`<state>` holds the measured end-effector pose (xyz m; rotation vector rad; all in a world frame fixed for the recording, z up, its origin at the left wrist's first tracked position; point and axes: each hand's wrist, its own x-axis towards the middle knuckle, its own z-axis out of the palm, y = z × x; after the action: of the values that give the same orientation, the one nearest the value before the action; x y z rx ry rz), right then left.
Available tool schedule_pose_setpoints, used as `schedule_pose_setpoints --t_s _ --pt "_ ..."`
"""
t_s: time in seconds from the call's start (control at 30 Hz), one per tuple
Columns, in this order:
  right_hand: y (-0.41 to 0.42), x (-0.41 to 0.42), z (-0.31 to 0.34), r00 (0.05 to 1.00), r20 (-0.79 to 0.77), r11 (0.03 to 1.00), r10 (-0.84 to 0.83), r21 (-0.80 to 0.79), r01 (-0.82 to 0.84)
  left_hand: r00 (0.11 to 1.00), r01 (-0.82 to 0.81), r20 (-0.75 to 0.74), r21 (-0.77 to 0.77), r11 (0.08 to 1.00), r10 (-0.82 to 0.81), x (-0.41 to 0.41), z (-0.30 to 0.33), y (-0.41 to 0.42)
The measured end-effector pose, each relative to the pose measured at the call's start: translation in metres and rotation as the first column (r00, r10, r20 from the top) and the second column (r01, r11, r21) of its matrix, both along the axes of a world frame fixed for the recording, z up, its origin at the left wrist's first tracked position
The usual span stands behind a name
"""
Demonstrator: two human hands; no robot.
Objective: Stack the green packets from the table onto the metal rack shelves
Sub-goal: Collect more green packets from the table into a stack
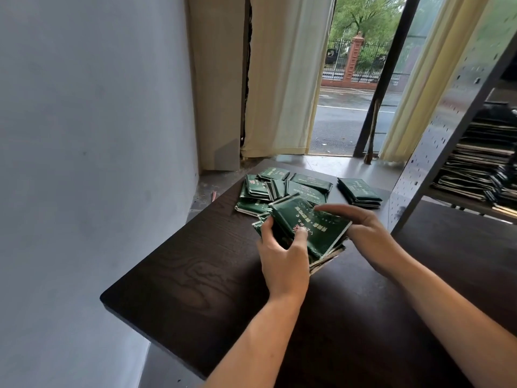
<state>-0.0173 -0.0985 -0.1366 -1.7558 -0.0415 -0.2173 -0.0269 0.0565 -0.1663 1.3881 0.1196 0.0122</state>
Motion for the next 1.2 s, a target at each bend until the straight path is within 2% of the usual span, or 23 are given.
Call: schedule_pose_setpoints --t_s 0.07,0.13,0.17,0.23,0.3,0.33,0.53,0.6,0.7,0.77,0.87,0.93,1.0,1.1,1.2 --pt "-0.003 0.014 0.0 0.997 -0.055 0.994 -0.045 0.1 0.05 0.998 -0.058 -0.014 -0.033 0.998 0.058 0.003 -0.001 0.0" --pt "-0.009 0.039 -0.006 0.98 -0.114 0.984 -0.161 0.053 0.167 0.994 -0.108 -0.02 -0.064 0.992 0.107 0.006 -0.003 -0.001" --pt "-0.012 0.053 -0.011 0.97 -0.114 0.977 -0.213 -0.045 0.209 0.993 -0.118 -0.024 -0.07 0.991 0.116 0.006 -0.003 -0.001" --pt "-0.019 0.083 -0.02 0.966 -0.082 0.907 -0.245 -0.373 0.198 0.994 -0.111 -0.024 -0.061 0.992 0.11 0.005 -0.002 -0.001" --pt "-0.021 0.107 -0.024 0.967 -0.1 0.722 -0.233 -0.684 0.103 0.995 -0.095 -0.017 -0.063 0.993 0.094 0.003 -0.002 -0.001" --pt "-0.019 0.116 -0.025 0.966 -0.1 0.645 -0.237 -0.76 0.08 0.996 -0.093 -0.013 -0.059 0.994 0.092 0.003 -0.002 -0.001" --pt "0.001 0.129 -0.03 0.967 -0.099 0.493 -0.236 -0.869 0.032 0.997 -0.075 -0.03 -0.036 0.997 0.074 0.003 -0.002 -0.001" --pt "0.002 0.123 -0.032 0.965 -0.053 0.462 -0.257 -0.884 0.074 0.996 -0.084 -0.028 -0.03 0.996 0.083 0.004 -0.002 -0.001" --pt "-0.003 0.116 -0.034 0.949 0.078 0.343 -0.306 -0.921 0.187 0.995 -0.096 -0.02 -0.016 0.995 0.095 0.005 -0.002 -0.002" --pt "-0.008 0.107 -0.033 0.944 0.062 0.381 -0.325 -0.905 0.191 0.995 -0.098 -0.014 -0.001 0.995 0.098 0.004 -0.003 -0.002" --pt "-0.019 0.088 -0.032 0.925 0.085 0.594 -0.371 -0.744 0.307 0.998 -0.066 -0.02 0.015 0.998 0.066 0.003 -0.001 -0.001" --pt "-0.022 0.07 -0.029 0.905 0.124 0.748 -0.406 -0.524 0.407 0.999 -0.044 -0.026 0.027 0.999 0.044 0.003 0.0 -0.001" --pt "-0.02 0.053 -0.019 0.907 0.113 0.878 -0.406 -0.227 0.421 0.999 -0.027 -0.027 0.048 0.998 0.028 0.002 0.001 0.0" --pt "-0.012 0.033 0.004 0.946 0.076 0.945 -0.316 0.111 0.306 1.0 0.003 -0.018 0.083 0.997 -0.001 0.001 0.003 0.0" --pt "-0.003 0.015 0.02 0.987 0.059 0.969 -0.15 0.207 0.135 1.0 0.018 -0.008 0.074 0.997 -0.018 0.002 0.001 0.0"
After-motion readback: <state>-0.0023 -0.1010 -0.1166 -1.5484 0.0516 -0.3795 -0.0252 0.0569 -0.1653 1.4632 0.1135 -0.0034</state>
